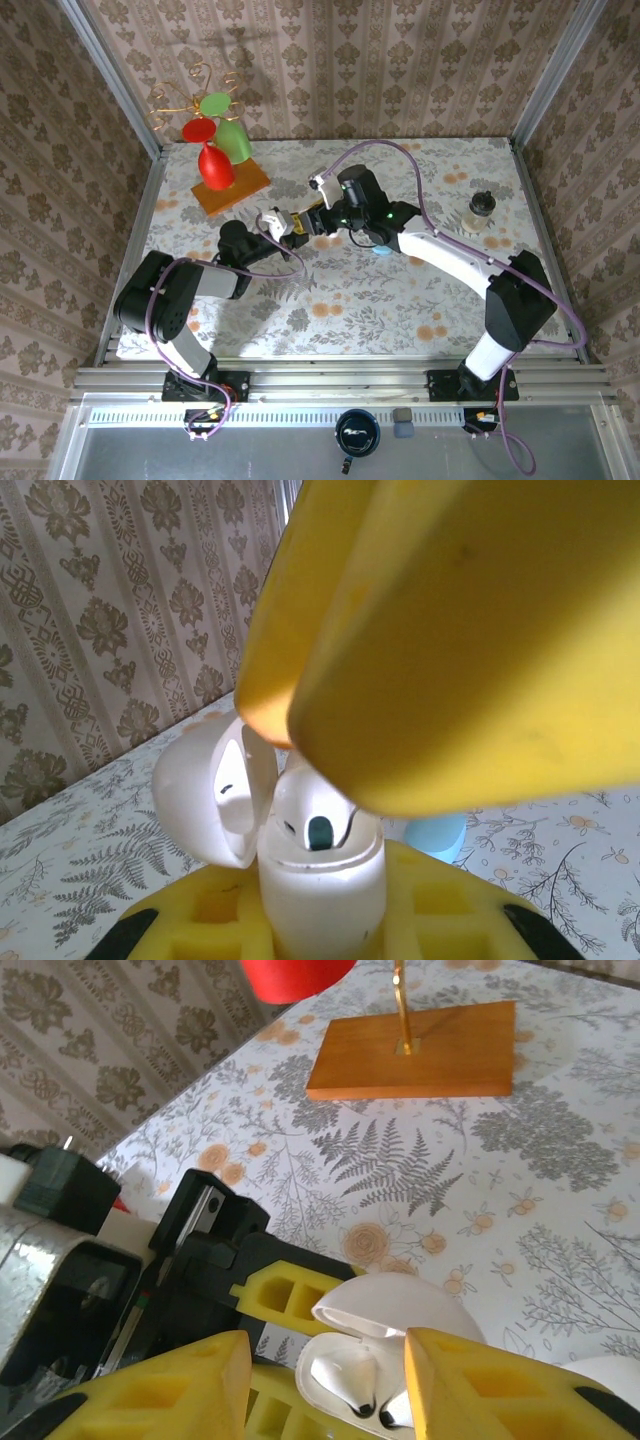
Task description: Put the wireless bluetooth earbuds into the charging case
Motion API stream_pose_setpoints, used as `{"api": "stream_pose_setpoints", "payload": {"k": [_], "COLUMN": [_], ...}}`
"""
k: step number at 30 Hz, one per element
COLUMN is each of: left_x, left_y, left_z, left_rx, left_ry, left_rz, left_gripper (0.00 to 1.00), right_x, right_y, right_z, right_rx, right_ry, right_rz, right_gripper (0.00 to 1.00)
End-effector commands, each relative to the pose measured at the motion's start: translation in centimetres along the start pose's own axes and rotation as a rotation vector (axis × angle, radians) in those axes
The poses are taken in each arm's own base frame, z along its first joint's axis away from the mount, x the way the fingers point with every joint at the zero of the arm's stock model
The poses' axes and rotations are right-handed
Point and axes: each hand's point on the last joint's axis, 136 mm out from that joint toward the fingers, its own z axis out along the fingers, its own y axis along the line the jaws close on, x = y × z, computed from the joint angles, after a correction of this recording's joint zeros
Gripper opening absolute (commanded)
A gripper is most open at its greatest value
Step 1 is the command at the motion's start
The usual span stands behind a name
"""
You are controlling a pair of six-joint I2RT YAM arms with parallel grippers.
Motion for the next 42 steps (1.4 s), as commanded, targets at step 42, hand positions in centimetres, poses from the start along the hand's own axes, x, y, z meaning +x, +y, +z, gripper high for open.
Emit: {"api": "stream_pose_setpoints", "payload": {"k": [42], "left_x": [-1.4], "left_y": [-2.9], "left_z": [-0.6], "left_rx": [0.050], "left_ry": [-0.039], "left_rz": [0.085], "left_gripper": [0.05], "right_x": [2.1], "right_y": [-1.3], "right_z": [-4.7], "right_rx": [0.092], "right_ry": [0.212], "right_rz": [0.011], "right_gripper": [0.54]}}
